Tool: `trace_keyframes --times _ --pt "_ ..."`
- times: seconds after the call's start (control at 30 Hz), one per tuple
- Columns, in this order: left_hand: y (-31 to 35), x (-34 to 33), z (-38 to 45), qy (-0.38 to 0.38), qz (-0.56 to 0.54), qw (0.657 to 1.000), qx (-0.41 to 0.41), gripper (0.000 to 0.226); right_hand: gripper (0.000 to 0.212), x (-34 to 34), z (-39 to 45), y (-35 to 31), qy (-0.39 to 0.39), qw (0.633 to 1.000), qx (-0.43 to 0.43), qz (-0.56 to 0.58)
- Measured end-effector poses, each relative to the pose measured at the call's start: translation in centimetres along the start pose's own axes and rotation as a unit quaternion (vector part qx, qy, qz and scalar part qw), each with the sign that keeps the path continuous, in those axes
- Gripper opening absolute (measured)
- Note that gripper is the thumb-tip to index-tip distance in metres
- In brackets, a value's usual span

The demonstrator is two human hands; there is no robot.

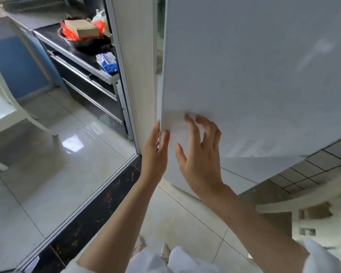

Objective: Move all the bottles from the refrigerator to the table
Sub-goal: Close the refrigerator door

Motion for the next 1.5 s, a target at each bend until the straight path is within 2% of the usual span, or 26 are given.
trace_keyframes --times 0.17,0.27,0.37,0.63,0.8,0.97,1.37,1.5 --pt "-0.2 -0.4 6.6 -0.054 -0.025 0.998 -0.014 0.038 0.045 -3.4 5.3 3.3 0.047 0.979 0.157 -0.120" --pt "-1.1 -0.8 11.1 -0.091 -0.006 0.996 -0.007 0.042 0.045 -5.1 8.3 6.3 0.037 0.949 0.240 -0.203" --pt "-1.7 -1.5 15.2 -0.120 0.016 0.993 -0.005 0.048 0.051 -6.4 10.9 9.3 0.011 0.910 0.285 -0.301" --pt "-2.4 -4.9 20.0 -0.116 -0.003 0.993 0.003 0.038 0.053 -9.0 14.7 12.6 0.018 0.857 0.308 -0.413" --pt "-2.9 -6.9 22.5 -0.106 -0.010 0.994 0.017 0.040 0.049 -9.9 16.7 14.1 0.018 0.847 0.311 -0.431" --pt "-3.3 -7.7 23.4 -0.091 -0.019 0.996 0.016 0.039 0.063 -10.7 17.4 15.4 0.010 0.833 0.316 -0.454" --pt "-3.6 -7.7 23.6 -0.100 -0.029 0.994 0.023 0.042 0.063 -11.2 17.2 15.3 -0.013 0.828 0.302 -0.473" --pt "-4.3 -7.2 23.2 -0.110 -0.035 0.992 0.050 0.038 0.061 -11.0 16.8 14.1 -0.019 0.841 0.288 -0.458"
Point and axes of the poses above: each hand's wrist, its own z-axis towards the middle knuckle, its own x-axis out of the back of the hand, y = z × x, the point moved 1 cm from there along z, towards the middle knuckle, and after that the axes turned 5 degrees about -z, right-handed, at the moved point
